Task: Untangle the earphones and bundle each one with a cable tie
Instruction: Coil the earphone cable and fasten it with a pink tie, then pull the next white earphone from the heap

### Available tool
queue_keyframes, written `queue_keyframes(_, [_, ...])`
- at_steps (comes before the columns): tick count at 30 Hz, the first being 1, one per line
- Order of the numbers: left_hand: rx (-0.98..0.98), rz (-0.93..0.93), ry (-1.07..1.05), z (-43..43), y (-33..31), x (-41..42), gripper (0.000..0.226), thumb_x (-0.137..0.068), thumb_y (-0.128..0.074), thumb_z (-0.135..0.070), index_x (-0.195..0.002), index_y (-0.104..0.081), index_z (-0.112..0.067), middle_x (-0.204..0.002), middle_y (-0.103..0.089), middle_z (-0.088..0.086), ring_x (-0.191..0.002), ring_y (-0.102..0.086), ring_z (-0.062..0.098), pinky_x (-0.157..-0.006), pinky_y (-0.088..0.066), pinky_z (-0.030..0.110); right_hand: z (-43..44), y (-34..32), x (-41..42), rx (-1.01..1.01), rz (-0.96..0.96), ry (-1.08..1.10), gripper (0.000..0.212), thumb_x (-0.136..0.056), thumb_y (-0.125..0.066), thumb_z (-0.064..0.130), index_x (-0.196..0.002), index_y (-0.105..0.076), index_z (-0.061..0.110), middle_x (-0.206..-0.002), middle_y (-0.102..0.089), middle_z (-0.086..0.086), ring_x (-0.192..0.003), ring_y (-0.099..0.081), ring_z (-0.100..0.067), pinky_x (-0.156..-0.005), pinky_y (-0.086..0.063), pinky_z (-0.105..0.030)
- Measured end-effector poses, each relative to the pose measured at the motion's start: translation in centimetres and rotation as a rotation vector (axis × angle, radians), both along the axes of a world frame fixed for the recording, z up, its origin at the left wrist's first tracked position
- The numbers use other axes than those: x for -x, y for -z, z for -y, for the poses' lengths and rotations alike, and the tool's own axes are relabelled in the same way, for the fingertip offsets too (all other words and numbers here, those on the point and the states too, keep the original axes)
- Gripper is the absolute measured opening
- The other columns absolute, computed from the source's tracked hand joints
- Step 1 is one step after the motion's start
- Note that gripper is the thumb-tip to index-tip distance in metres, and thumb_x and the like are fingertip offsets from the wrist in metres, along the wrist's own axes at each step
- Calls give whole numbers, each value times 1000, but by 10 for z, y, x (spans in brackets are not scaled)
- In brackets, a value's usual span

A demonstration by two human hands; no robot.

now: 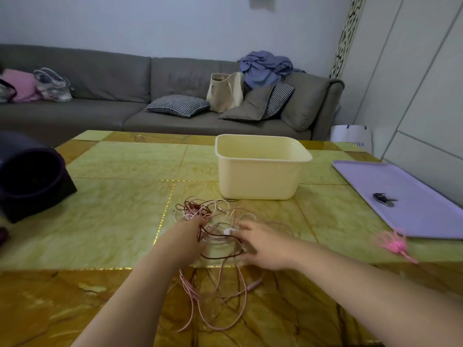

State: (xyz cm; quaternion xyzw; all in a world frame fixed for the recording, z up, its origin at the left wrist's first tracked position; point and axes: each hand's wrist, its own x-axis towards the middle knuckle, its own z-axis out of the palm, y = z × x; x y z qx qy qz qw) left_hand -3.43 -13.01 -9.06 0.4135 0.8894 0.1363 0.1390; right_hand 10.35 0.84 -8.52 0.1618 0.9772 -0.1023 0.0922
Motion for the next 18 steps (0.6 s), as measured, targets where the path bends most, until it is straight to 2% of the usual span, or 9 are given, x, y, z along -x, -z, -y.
queue_keyframes(3, [-159, 20, -50, 1, -2, 1, 35, -89, -54, -19, -123, -50, -27, -104, -57, 0, -85, -56, 19, -73, -49, 32, -10, -1, -3, -124, -45, 70, 42, -90, -55, 42, -129, -55, 26, -124, -53, 0, -117, -50, -22, -100, -40, -40])
queue_keyframes(5, [-327, 22, -119, 2, -7, 4, 33, -88, -57, -17, -120, -52, -24, -91, -57, 1, -73, -51, 18, -61, -42, 29, -19, -6, -5, -36, -208, 193, 29, -91, -58, 39, -113, -67, 24, -112, -62, 2, -103, -59, -19, -92, -47, -38])
queue_keyframes(7, [-507, 50, -192, 5, -14, 7, 33, -89, -58, -15, -121, -53, -22, -92, -57, 2, -70, -48, 17, -53, -35, 25, -30, -14, -9, 89, -399, 346, 22, -90, -62, 27, -108, -71, 19, -109, -68, 1, -91, -63, -15, -84, -51, -31])
queue_keyframes(9, [-689, 134, -252, 8, -20, 9, 31, -91, -57, -15, -121, -54, -23, -101, -60, 1, -69, -52, 15, -51, -35, 21, -42, -24, -14, 138, -600, 493, 19, -90, -61, 18, -106, -72, 16, -106, -71, -1, -82, -62, -10, -72, -48, -21])
queue_keyframes(13, [-928, 237, -306, 10, -31, 5, 25, -93, -53, -13, -114, -58, -26, -101, -61, -2, -57, -50, 10, -41, -36, 11, -57, -44, -23, 211, -994, 706, 19, -89, -62, 12, -104, -73, 14, -101, -72, -2, -83, -61, -8, -66, -40, -8])
queue_keyframes(15, [-1023, 263, -314, 8, -35, 0, 22, -94, -52, -14, -109, -58, -29, -100, -63, -4, -66, -58, 15, -47, -42, 13, -59, -51, -26, 269, -1157, 790, 18, -87, -64, 12, -103, -73, 14, -97, -72, -2, -84, -63, -9, -64, -39, -6])
queue_keyframes(18, [-1124, 336, -361, 2, -39, -5, 19, -95, -51, -14, -103, -58, -30, -96, -62, -10, -85, -64, 25, -73, -55, 38, -55, -58, -27, 334, -1334, 866, 20, -86, -65, 14, -105, -72, 14, -96, -69, 2, -88, -62, -8, -73, -42, -8])
